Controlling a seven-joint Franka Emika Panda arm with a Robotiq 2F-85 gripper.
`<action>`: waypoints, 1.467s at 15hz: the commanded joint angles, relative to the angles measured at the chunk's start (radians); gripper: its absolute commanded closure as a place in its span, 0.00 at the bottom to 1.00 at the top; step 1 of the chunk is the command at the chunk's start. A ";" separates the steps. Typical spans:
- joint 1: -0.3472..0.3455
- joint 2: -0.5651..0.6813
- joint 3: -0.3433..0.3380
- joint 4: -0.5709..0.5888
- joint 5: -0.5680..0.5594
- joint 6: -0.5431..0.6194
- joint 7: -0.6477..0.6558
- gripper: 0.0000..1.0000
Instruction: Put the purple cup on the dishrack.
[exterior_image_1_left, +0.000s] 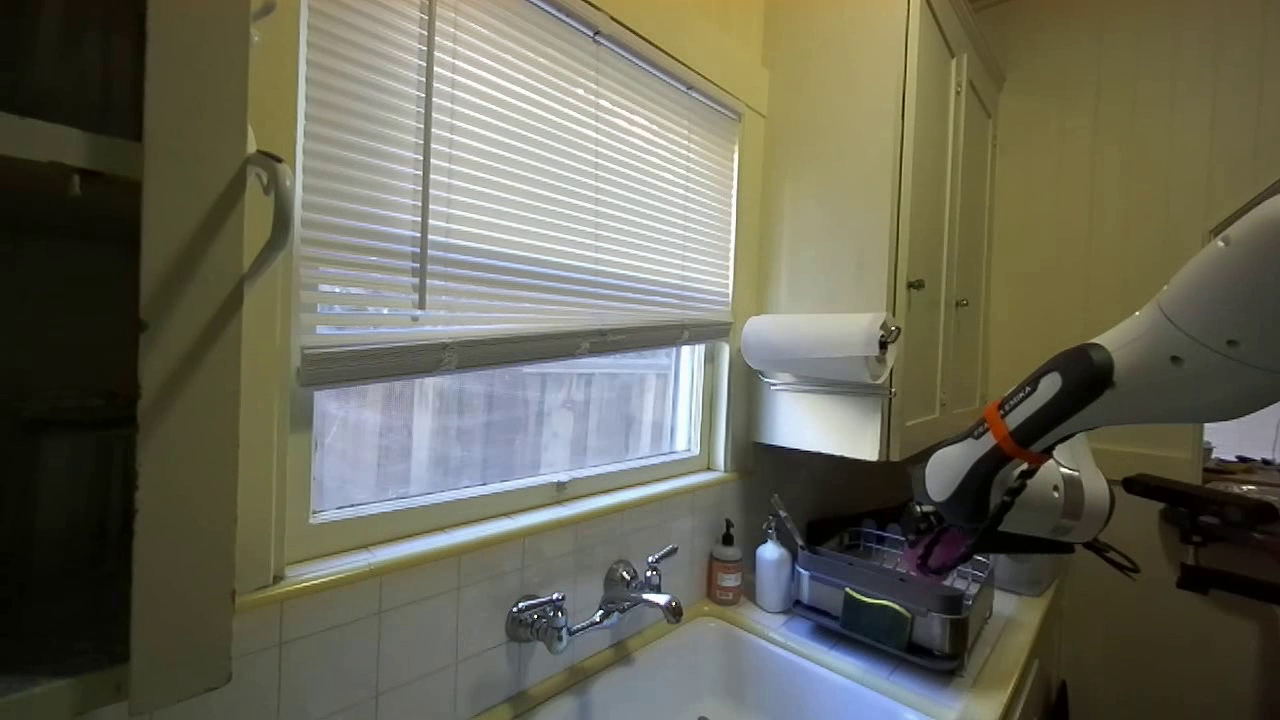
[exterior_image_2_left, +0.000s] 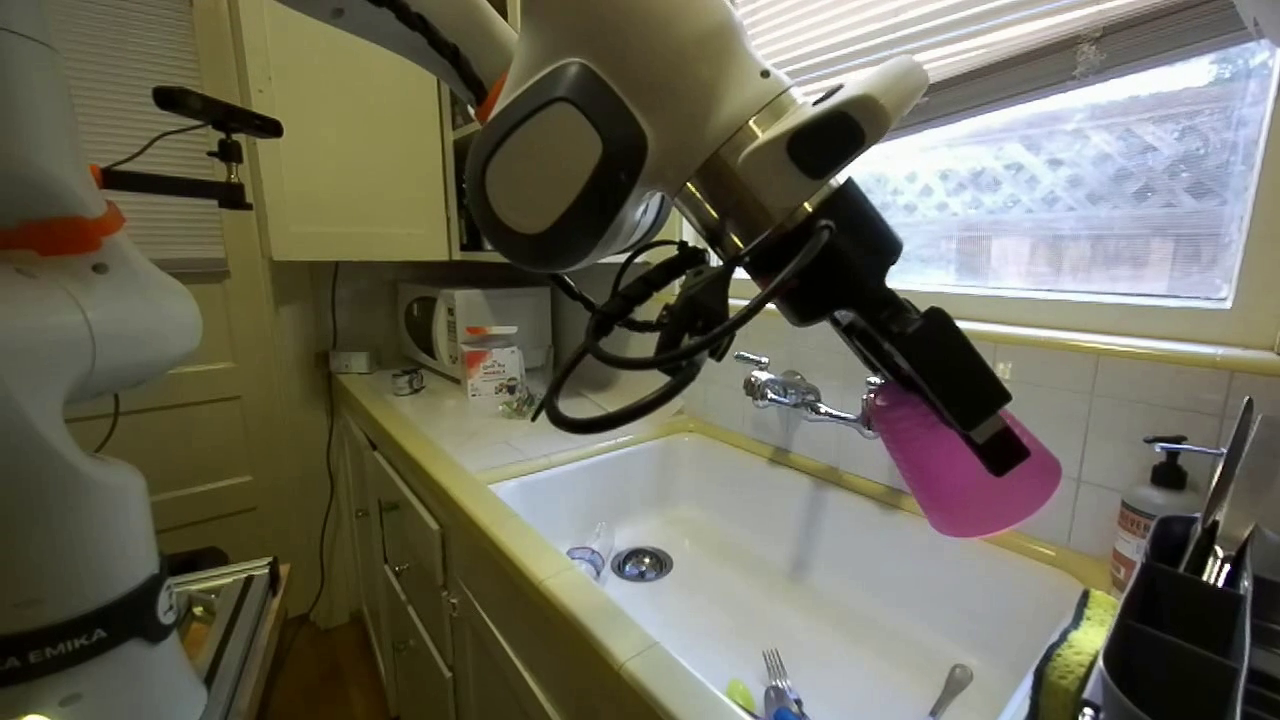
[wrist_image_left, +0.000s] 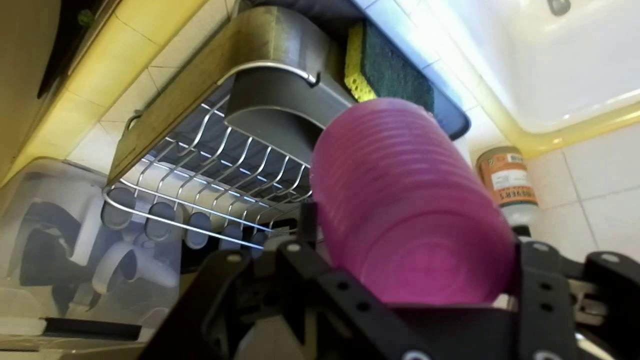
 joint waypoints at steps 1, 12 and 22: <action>0.048 0.090 -0.081 0.125 0.007 0.039 0.158 0.51; -0.043 0.508 -0.190 0.731 0.157 -0.395 0.479 0.51; -0.099 0.807 -0.109 1.125 0.305 -0.661 0.660 0.51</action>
